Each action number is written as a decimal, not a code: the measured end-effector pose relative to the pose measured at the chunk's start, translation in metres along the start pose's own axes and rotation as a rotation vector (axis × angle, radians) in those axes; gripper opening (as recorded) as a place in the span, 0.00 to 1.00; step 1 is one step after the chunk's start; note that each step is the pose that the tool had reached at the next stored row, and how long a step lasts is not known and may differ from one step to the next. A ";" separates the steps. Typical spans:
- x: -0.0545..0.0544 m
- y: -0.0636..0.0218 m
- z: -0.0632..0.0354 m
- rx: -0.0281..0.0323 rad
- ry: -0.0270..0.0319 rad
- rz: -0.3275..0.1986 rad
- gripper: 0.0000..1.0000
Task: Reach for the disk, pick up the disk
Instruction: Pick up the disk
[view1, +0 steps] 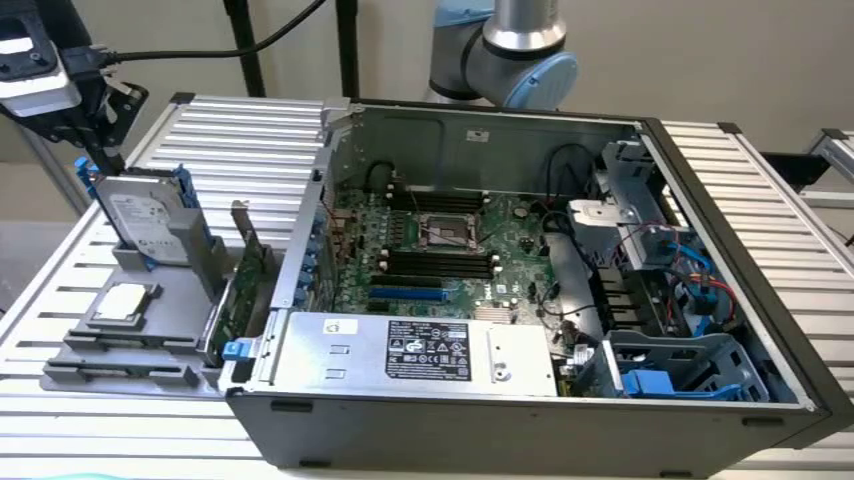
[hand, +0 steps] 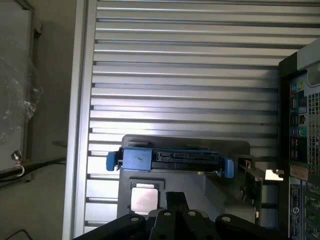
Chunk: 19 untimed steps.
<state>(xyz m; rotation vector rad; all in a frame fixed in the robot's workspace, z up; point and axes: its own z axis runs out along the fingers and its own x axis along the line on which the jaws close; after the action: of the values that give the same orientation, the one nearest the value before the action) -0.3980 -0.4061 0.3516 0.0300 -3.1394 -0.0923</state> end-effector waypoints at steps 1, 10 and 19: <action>0.000 0.0000 0.0000 0.0000 0.0000 0.000 0.11; 0.017 0.0015 0.0001 0.0000 0.0000 0.000 0.11; 0.031 0.0209 0.0012 0.0000 0.0001 0.000 0.11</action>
<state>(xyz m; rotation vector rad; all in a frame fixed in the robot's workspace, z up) -0.4295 -0.3857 0.3517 0.0304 -3.1393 -0.0923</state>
